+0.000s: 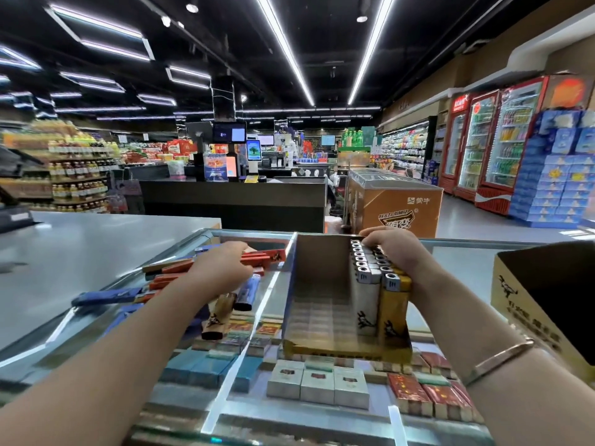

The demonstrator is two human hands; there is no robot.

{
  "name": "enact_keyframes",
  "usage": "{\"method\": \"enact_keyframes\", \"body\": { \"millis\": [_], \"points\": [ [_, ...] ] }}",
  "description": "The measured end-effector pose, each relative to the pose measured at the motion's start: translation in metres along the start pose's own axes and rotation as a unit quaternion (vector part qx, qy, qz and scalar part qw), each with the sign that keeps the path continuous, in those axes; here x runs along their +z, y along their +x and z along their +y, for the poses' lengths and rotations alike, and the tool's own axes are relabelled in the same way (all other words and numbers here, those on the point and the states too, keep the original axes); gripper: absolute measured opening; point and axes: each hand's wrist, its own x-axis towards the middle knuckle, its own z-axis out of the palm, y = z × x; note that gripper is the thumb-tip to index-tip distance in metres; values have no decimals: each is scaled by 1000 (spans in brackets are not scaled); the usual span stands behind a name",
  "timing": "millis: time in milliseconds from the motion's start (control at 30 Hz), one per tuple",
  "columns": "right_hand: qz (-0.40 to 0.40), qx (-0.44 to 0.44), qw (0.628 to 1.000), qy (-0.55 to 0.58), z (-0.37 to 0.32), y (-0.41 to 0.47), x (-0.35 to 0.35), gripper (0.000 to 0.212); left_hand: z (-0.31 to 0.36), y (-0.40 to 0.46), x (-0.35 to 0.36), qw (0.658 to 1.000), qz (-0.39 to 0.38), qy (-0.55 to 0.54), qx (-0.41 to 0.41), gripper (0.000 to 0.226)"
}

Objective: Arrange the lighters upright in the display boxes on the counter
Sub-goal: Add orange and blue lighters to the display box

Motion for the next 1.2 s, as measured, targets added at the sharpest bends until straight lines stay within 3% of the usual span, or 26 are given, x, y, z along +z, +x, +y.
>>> {"method": "enact_keyframes", "body": {
  "millis": [133, 233, 400, 567, 800, 967, 1200],
  "points": [
    [-5, 2, 1000, -27, -1, -1, -1, 20, 4, 18, 6, 996, -66, 50, -43, 34],
    [-7, 4, 1000, -29, -2, 0, -1, 19, 9, 30, 16, 995, -43, 69, -64, 37],
    [-9, 0, 999, -32, -1, 4, -3, 15, 10, 40, 26, 994, -31, 58, -83, 60],
    [-3, 0, 999, -43, 2, 6, -3, 16, 19, 41, 24, 992, -68, 23, -104, 50],
    [2, -4, 998, -61, 2, 10, -3, 18, 24, 43, 28, 997, -67, -10, -47, 45],
    [-3, 4, 999, -38, 1, 6, -3, 18, 18, 40, 24, 999, -46, 16, 7, 21],
    [0, 4, 998, -67, 1, 8, -3, 17, 16, 39, 24, 997, -49, 61, -21, 34]
  ]
}}
